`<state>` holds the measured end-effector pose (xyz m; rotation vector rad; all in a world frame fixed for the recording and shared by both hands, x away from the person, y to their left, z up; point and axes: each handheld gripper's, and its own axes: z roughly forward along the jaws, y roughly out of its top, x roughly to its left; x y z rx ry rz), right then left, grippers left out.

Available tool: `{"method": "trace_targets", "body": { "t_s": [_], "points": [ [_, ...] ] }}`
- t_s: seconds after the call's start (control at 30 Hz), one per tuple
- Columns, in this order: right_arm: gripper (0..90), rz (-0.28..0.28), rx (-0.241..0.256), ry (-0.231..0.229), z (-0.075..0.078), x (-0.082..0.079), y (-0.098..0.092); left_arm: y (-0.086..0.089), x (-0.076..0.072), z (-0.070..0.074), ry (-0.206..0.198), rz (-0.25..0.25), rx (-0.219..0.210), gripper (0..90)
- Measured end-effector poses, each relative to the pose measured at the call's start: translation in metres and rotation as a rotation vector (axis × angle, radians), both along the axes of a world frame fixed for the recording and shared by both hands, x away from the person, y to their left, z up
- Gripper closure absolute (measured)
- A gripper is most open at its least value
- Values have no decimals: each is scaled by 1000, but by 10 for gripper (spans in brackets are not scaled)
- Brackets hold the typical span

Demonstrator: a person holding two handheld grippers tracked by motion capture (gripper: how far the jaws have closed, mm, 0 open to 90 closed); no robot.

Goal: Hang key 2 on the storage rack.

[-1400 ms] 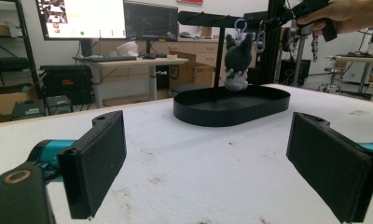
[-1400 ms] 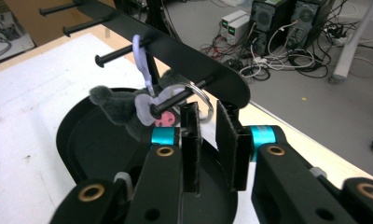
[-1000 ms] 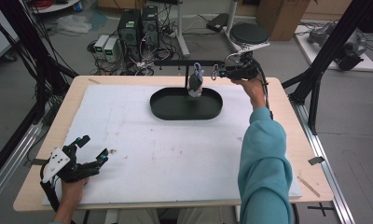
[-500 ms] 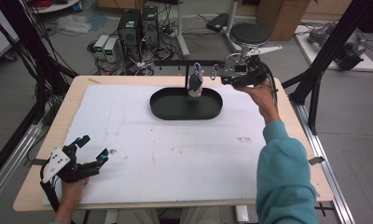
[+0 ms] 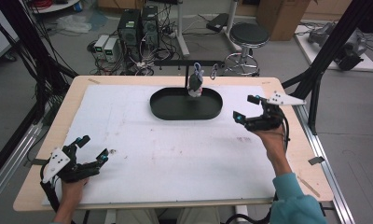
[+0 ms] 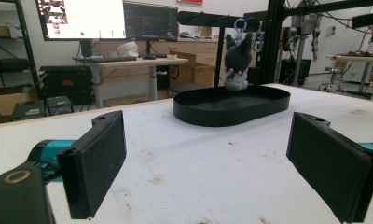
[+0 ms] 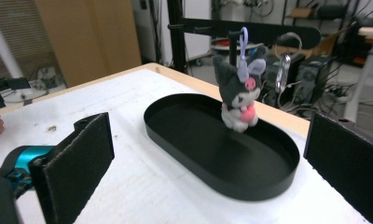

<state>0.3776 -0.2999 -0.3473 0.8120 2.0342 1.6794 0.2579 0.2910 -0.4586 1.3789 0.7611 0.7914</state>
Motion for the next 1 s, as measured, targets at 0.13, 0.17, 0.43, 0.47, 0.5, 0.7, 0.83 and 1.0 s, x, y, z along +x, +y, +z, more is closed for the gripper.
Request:
{"method": "trace_targets", "body": {
  "t_s": [0.13,0.17,0.43,0.47,0.5,0.7,0.83,1.0],
  "points": [
    [7,-15,31,-29,-19,-25,-2,0,0,0,2,1,-2,123],
    [7,-19,34,-36,-24,-30,-2,0,0,0,2,0,-2,123],
    [7,-65,25,-96,-65,-62,-2,0,0,0,3,1,-6,123],
    [7,-67,19,-101,-69,-65,-2,0,0,0,3,1,-8,123],
    [7,-75,26,-105,-74,-67,-3,0,0,0,2,1,-7,123],
    [7,-138,63,-121,-102,-82,-9,0,0,0,2,1,-4,123],
    [7,-147,48,-134,-106,-85,-10,0,0,0,2,1,-3,123],
    [7,-155,36,-127,-107,-84,-10,0,0,0,-2,1,0,123]
  ]
}}
